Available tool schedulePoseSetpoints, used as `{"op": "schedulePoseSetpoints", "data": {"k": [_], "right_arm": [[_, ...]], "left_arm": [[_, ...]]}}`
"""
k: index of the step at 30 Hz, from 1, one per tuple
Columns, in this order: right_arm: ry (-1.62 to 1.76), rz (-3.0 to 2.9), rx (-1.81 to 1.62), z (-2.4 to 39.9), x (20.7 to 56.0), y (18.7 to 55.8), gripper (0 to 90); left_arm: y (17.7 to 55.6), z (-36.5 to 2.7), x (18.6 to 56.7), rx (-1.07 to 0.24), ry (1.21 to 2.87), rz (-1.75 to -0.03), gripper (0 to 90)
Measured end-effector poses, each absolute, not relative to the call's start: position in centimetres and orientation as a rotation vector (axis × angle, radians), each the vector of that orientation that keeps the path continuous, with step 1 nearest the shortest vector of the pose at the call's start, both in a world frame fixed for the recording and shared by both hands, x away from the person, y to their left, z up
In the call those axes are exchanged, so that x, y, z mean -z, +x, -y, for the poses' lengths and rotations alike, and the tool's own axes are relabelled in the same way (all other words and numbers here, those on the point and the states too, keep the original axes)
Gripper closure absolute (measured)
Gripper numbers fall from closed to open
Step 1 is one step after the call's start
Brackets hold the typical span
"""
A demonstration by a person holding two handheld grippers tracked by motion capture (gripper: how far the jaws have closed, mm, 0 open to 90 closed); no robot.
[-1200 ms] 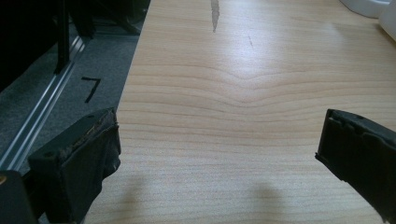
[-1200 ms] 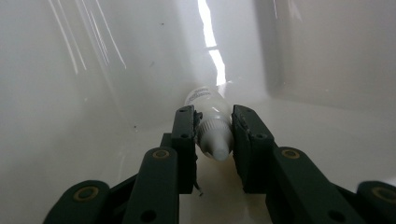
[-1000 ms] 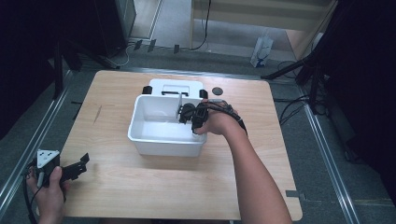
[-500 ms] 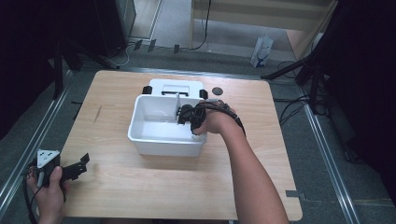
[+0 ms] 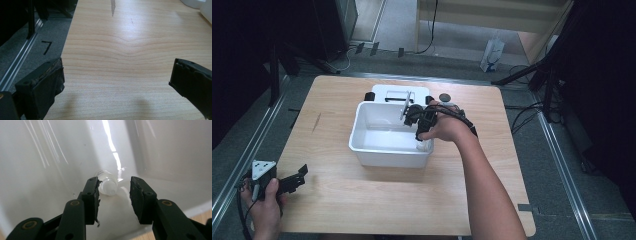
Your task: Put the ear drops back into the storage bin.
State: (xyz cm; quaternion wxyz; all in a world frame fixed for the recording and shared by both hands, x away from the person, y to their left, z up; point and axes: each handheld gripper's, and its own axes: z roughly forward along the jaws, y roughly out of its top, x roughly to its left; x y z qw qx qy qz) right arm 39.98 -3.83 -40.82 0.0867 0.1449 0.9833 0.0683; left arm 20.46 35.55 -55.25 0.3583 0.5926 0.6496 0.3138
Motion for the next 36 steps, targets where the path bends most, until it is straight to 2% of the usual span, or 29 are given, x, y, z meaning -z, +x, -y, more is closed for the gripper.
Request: {"op": "schedulePoseSetpoints", "data": {"k": [3, 5, 6, 11, 14, 18, 36], "right_arm": [[0.463, -2.949, -0.275, 4.2, 39.7, 39.8, 51.4], [0.457, -2.940, -0.303, 4.4, 38.9, 39.4, 52.4], [0.475, -2.943, -0.301, 4.6, 38.4, 39.3, 49.2], [0.532, -2.880, -0.313, 5.5, 37.1, 38.6, 28.8], [0.580, -2.855, -0.319, 6.3, 36.5, 38.2, 13.3], [0.639, -2.861, -0.314, 7.4, 36.3, 37.8, 0.4], [0.773, -2.798, -0.340, 13.9, 37.5, 36.3, 0.0]], "left_arm": [[20.4, -35.6, 55.3, -0.807, 1.530, -1.673, 0.2], [20.5, -35.6, 55.3, -0.807, 1.530, -1.676, 0.2], [20.5, -35.5, 55.3, -0.808, 1.530, -1.676, 0.2], [20.5, -35.5, 55.3, -0.809, 1.526, -1.676, 0.1], [20.5, -35.5, 55.3, -0.812, 1.527, -1.676, 0.2], [20.5, -35.5, 55.3, -0.815, 1.530, -1.673, 0.2], [20.5, -35.4, 55.3, -0.816, 1.539, -1.673, 0.1]]}}
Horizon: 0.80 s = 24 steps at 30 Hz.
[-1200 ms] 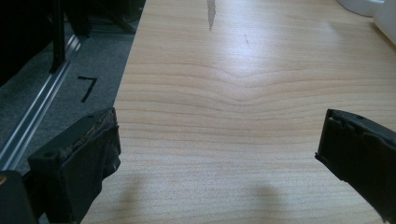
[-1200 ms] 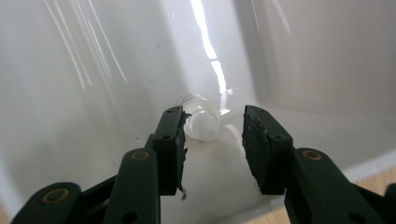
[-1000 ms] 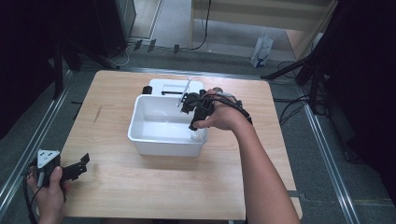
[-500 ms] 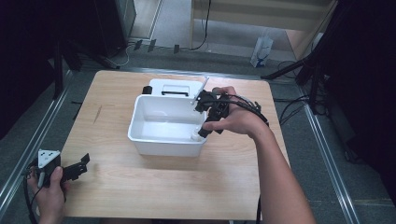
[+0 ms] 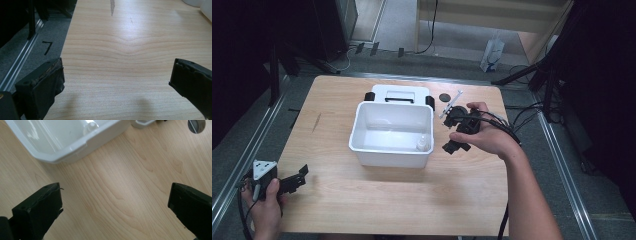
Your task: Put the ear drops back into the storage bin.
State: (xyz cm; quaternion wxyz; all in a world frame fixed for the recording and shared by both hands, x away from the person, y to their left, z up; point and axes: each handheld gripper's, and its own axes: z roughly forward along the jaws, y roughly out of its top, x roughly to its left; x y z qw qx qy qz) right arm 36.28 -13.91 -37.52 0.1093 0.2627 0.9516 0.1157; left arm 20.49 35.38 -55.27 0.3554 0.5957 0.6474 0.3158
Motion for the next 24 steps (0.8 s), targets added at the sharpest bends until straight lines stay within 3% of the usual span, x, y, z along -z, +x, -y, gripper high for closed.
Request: {"op": "schedulePoseSetpoints", "data": {"k": [24], "right_arm": [[0.965, -2.687, -0.370, 22.8, 42.9, 33.6, 0.0]], "left_arm": [[20.5, -35.3, 55.3, -0.825, 1.550, -1.668, 0.2]]}}
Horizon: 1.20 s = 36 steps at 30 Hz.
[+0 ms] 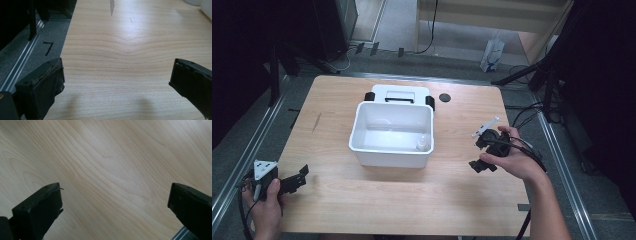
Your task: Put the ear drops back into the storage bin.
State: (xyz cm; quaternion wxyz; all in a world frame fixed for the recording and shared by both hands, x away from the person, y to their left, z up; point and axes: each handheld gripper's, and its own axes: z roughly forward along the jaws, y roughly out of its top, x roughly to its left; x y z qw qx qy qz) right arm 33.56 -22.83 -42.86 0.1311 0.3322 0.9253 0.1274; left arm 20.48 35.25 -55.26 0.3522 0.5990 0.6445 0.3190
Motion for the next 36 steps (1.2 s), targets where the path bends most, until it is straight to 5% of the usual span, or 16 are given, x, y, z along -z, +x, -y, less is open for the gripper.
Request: {"op": "schedulePoseSetpoints", "data": {"k": [36], "right_arm": [[1.419, -2.146, -0.878, 33.7, 54.4, 25.2, 0.0]], "left_arm": [[20.3, -35.5, 55.3, -0.810, 1.532, -1.661, 0.2]]}}
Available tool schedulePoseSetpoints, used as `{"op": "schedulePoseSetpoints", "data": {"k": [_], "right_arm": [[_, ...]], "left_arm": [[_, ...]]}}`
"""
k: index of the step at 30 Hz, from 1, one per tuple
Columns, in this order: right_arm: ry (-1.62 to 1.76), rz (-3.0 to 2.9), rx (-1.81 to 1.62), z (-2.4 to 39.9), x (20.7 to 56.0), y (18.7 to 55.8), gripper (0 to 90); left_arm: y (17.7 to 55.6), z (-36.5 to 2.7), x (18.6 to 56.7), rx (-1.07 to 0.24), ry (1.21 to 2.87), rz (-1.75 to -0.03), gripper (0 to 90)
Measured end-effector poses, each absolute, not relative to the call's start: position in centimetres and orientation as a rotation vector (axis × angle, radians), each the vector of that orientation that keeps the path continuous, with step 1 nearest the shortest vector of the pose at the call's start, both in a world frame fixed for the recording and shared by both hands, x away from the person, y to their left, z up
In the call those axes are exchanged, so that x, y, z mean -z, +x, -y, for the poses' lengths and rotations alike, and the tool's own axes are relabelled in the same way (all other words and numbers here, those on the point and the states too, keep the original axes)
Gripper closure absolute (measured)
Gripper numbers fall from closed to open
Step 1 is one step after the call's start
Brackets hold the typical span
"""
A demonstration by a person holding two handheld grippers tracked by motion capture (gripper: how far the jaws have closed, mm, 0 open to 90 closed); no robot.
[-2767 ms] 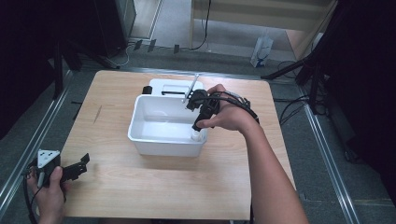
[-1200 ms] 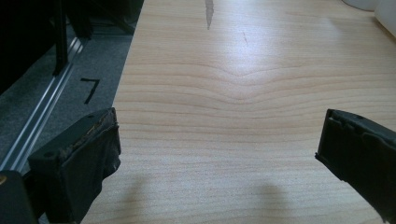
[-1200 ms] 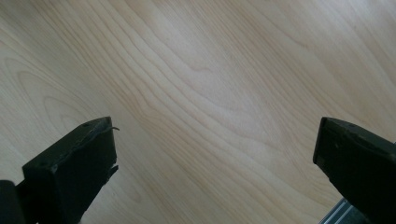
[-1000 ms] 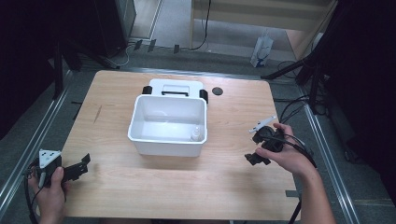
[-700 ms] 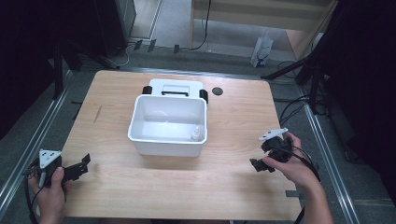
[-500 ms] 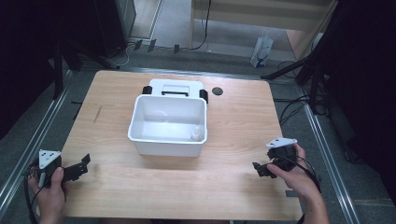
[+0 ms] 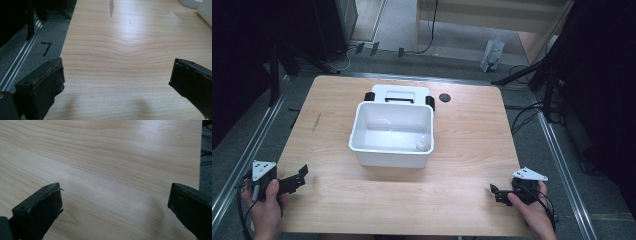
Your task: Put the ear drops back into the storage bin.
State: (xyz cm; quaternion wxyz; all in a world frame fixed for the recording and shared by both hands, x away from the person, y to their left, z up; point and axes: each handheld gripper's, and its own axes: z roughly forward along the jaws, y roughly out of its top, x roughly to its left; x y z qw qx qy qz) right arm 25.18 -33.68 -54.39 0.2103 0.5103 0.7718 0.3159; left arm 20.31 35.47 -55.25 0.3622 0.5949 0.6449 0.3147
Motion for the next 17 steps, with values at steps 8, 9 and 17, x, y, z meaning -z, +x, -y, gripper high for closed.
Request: {"op": "schedulePoseSetpoints", "data": {"k": [8, 9, 17], "right_arm": [[1.473, -1.945, -1.037, 34.5, 54.8, 24.1, 0.0], [1.487, -1.934, -1.047, 34.6, 54.8, 24.0, 0.0], [1.534, -1.926, -1.032, 34.6, 54.9, 24.2, 0.0]], "left_arm": [[20.3, -35.5, 55.3, -0.811, 1.533, -1.661, 0.2], [20.3, -35.5, 55.2, -0.810, 1.530, -1.663, 0.2], [20.3, -35.5, 55.3, -0.805, 1.524, -1.667, 0.2]]}}
